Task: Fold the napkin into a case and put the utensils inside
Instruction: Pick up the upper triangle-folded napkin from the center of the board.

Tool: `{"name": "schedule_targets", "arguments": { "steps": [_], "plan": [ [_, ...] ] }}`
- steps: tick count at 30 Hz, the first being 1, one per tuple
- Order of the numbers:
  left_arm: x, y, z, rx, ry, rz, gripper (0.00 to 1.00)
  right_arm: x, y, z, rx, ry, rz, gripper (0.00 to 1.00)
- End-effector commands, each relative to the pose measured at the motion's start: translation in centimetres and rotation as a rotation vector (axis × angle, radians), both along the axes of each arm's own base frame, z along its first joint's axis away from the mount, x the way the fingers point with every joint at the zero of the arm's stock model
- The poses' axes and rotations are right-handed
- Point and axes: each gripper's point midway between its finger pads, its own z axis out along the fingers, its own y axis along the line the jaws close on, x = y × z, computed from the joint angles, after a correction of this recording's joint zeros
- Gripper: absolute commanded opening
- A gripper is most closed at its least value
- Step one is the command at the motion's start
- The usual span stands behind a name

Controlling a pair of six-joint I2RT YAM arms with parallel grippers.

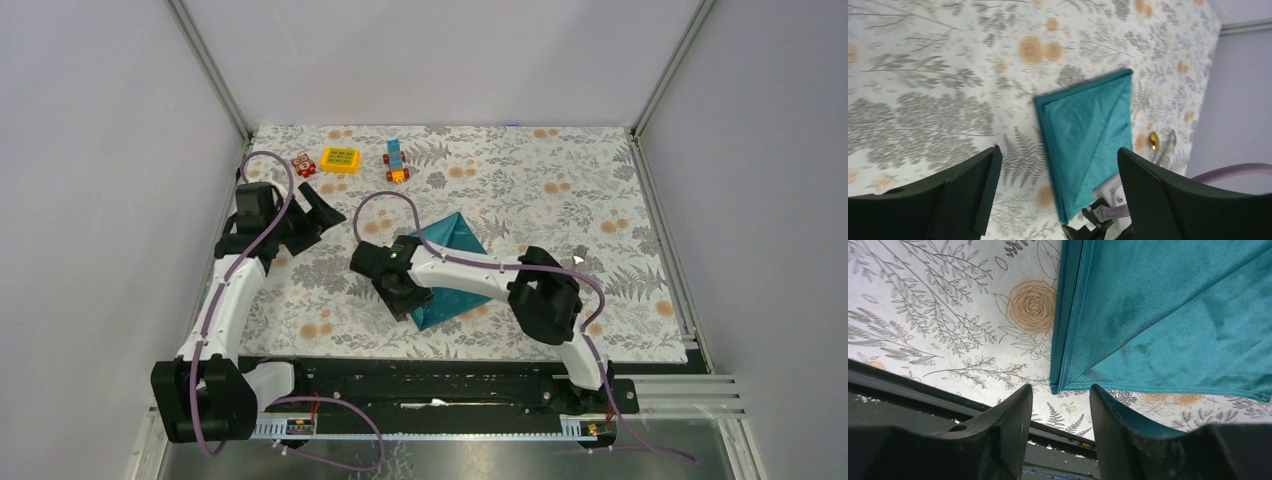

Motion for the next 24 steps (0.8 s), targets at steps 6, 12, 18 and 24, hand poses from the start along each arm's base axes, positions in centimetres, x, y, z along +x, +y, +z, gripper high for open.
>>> {"name": "schedule_targets", "arguments": {
  "steps": [6, 12, 18, 24],
  "plan": [
    [-2.1, 3.5, -3.5, 0.075, 0.081, 0.055, 0.93, -0.8, 0.1, -0.6, -0.131, -0.001, 0.004, 0.40],
    [-2.3, 3.0, -4.0, 0.048, 0.080, 0.026, 0.93, -0.6, 0.2, -1.5, -0.151, -0.002, 0.001, 0.42],
    [-2.4, 3.0, -3.7, 0.046, 0.064, 0.020, 0.93, -0.8, -0.1, -2.5, -0.162, 0.009, 0.008, 0.43],
    [-2.5, 2.7, -3.2, 0.033, 0.052, 0.010, 0.93, -0.9, 0.0, -4.1, -0.156, 0.015, 0.030, 0.43]
  ]
}}
